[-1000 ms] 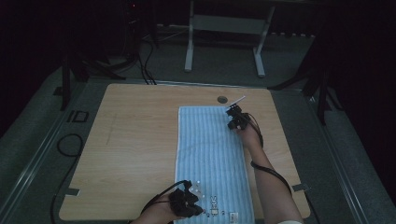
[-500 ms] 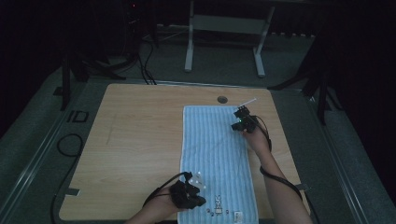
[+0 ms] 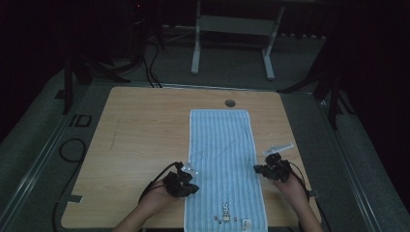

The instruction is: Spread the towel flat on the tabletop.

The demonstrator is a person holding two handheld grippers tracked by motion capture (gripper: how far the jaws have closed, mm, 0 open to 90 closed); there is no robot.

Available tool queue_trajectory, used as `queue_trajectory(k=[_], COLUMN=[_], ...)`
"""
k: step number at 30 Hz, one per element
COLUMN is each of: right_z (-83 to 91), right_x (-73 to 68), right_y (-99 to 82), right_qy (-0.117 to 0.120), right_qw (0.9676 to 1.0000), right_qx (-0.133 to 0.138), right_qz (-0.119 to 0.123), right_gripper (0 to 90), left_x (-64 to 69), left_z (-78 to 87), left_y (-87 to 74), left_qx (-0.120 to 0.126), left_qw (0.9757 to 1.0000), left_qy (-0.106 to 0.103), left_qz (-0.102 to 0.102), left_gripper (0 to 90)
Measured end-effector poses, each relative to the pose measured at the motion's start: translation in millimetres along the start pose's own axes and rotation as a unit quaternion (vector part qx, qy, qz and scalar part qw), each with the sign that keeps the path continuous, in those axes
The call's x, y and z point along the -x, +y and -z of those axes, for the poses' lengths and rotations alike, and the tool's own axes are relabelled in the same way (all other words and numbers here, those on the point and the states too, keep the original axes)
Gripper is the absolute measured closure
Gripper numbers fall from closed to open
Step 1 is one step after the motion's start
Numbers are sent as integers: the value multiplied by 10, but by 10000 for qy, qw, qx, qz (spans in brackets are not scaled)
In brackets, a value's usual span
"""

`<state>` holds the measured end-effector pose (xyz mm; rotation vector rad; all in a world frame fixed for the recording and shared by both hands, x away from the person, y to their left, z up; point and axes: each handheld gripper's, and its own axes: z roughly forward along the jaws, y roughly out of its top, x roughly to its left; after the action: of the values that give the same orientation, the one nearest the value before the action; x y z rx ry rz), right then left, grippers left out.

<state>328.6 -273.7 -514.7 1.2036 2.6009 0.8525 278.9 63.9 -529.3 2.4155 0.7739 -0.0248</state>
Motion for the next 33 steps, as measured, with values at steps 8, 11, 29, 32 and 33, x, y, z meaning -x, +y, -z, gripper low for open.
queue_trajectory(k=[8, 11, 29, 32, 33], right_z=[-24, 10, 295, 340, 340], right_x=[-129, -132, -137, -6, 41], right_y=[-300, -362, -433, -291, -241], right_qy=[10, 12, 24, -125, -185], right_qw=[9996, 9998, 9999, 9998, 9996], right_qx=[-258, -216, 26, 131, 154], right_qz=[103, 44, -109, -130, -146], right_gripper=[892, 891, 820, 785, 753], left_x=[-30, 0, 57, -135, -205], left_z=[-72, -76, 90, 176, 197], left_y=[-43, -62, -50, -35, -28], left_qx=[-46, -9, 170, 288, 312], left_qw=[10000, 9999, 9997, 9987, 9982], left_qy=[-17, -60, -37, 144, 178], left_qz=[80, 100, 149, 402, 487], left_gripper=[886, 886, 777, 733, 724])
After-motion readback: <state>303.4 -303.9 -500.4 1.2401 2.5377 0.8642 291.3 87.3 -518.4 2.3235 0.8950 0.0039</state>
